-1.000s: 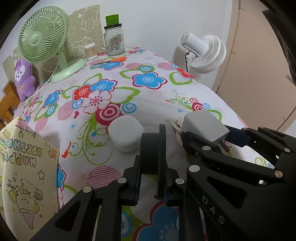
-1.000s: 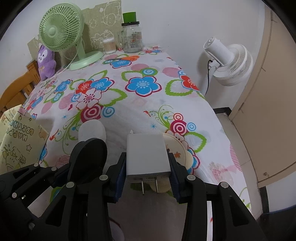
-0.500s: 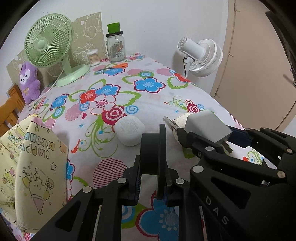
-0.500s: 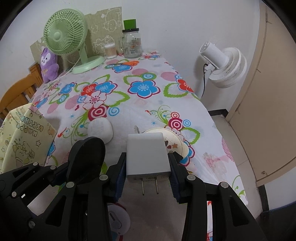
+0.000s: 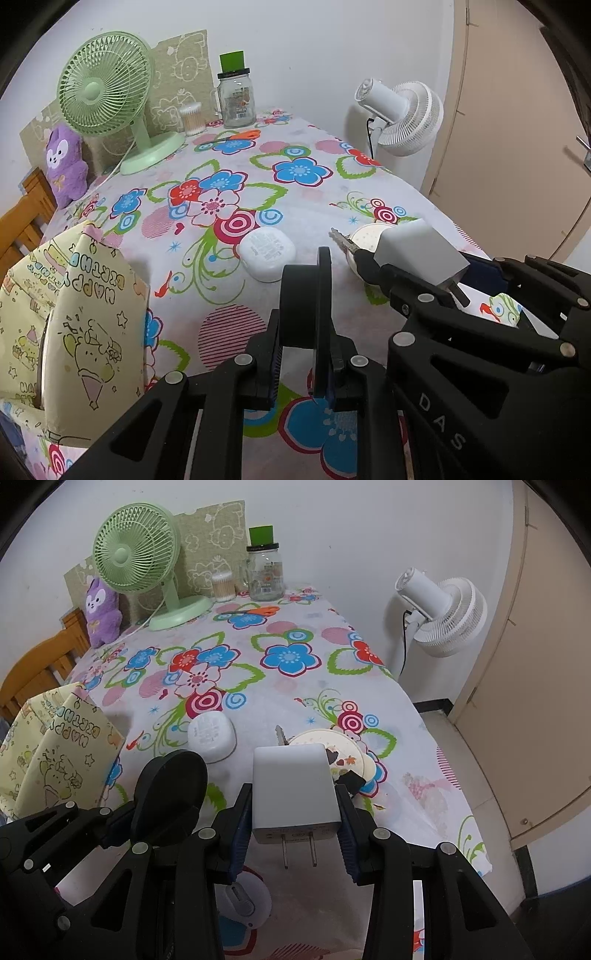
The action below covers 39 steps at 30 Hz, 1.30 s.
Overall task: Organize rigid objects
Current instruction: 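Lift the white plug charger with the right tool and carry it toward the yellow box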
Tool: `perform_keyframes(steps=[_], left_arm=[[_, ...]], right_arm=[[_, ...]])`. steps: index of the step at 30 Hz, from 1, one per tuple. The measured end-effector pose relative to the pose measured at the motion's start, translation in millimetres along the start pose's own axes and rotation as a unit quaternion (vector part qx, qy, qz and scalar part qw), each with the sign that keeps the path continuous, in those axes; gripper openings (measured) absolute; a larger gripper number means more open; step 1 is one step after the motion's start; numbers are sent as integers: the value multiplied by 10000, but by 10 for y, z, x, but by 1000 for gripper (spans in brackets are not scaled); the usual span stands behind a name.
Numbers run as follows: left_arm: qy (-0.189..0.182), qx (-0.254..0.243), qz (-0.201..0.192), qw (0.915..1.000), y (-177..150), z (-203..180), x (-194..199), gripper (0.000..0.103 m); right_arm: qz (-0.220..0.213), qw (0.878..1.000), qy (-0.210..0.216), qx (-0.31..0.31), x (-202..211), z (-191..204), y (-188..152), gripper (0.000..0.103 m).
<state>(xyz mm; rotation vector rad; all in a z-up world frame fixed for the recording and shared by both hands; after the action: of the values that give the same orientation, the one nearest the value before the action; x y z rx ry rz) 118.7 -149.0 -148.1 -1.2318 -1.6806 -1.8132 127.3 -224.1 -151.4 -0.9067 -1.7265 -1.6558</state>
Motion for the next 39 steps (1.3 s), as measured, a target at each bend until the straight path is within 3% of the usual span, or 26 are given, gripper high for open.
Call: perform_keyframes(steps=[14,39], left_arm=[[110,-158,-161,9997,26,12,227,17],[-14,-412,-500,9979,44,4,754,17]], right_arm=[[-125,9999,-17,-69,204,45,14,45],[-503,9983,-208,-230,762,97,46,45]])
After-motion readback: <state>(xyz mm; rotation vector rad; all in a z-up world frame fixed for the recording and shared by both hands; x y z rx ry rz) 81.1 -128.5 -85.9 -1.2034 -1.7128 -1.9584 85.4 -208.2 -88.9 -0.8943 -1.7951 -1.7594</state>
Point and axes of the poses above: each gripper's, at about its wrist camera, not at the fingertips, and x roughly against the way its jaws point, z to its left, y to its top, the point moved 4 cm from there along -x, roughly the way its jaws point, and after that the axes turned 9 degrees about -y, right-handed, at the moved point
